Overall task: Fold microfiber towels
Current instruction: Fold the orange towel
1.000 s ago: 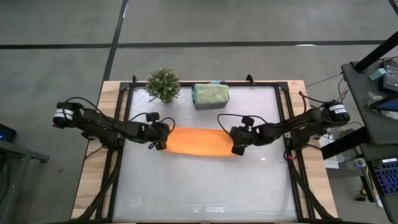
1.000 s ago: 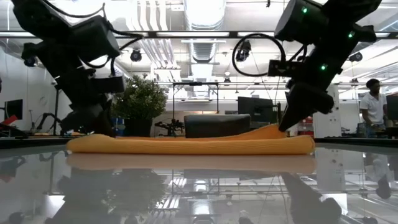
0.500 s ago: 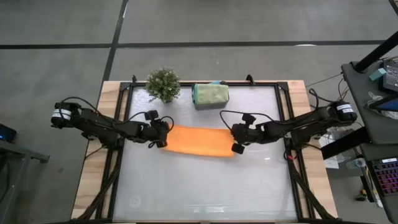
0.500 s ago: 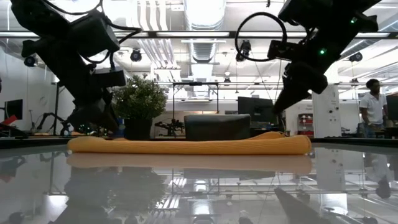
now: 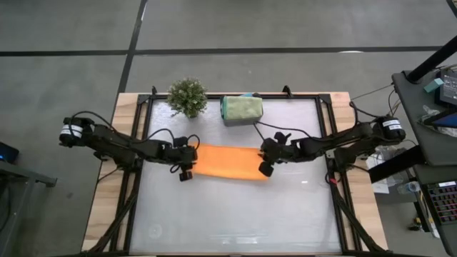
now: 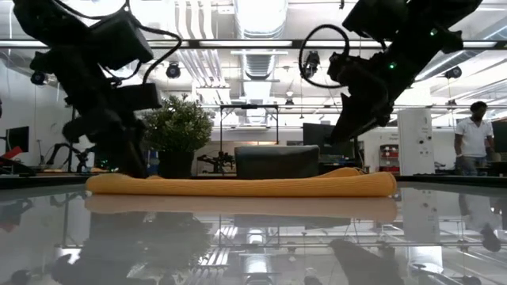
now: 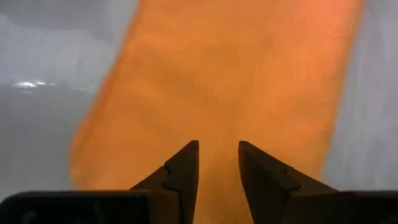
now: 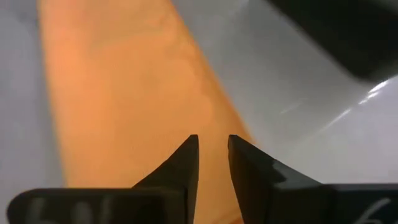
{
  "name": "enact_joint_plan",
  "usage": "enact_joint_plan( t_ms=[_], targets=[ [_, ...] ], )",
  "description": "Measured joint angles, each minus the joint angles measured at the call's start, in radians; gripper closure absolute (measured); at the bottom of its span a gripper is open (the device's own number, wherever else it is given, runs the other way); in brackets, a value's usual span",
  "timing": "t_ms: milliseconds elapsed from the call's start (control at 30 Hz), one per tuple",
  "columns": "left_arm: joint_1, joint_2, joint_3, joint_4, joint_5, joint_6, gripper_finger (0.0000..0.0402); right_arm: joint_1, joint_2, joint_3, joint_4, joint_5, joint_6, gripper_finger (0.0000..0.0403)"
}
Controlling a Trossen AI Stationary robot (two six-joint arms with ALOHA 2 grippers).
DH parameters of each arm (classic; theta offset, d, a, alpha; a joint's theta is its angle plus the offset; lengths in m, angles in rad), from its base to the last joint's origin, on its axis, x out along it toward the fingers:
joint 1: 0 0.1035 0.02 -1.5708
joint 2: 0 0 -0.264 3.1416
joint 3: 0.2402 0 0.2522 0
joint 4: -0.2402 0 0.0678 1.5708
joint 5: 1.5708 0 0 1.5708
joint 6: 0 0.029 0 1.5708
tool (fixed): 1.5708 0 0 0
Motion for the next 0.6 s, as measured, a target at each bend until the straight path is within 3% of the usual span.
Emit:
enact_joint_plan(
  t_ms=[300,600],
  targets=[
    [-0.032,0.010,-0.008,0.071,-0.010,-0.079,0.0304,0.020,0.101,0.000,0.154,-0.065,-0.004,0.0294],
    [-0.083,0.085,-0.010,0.072,-0.011,-0.128,0.0304,0.042,0.317,0.004,0.282,-0.056,-0.115,0.0313]
  ],
)
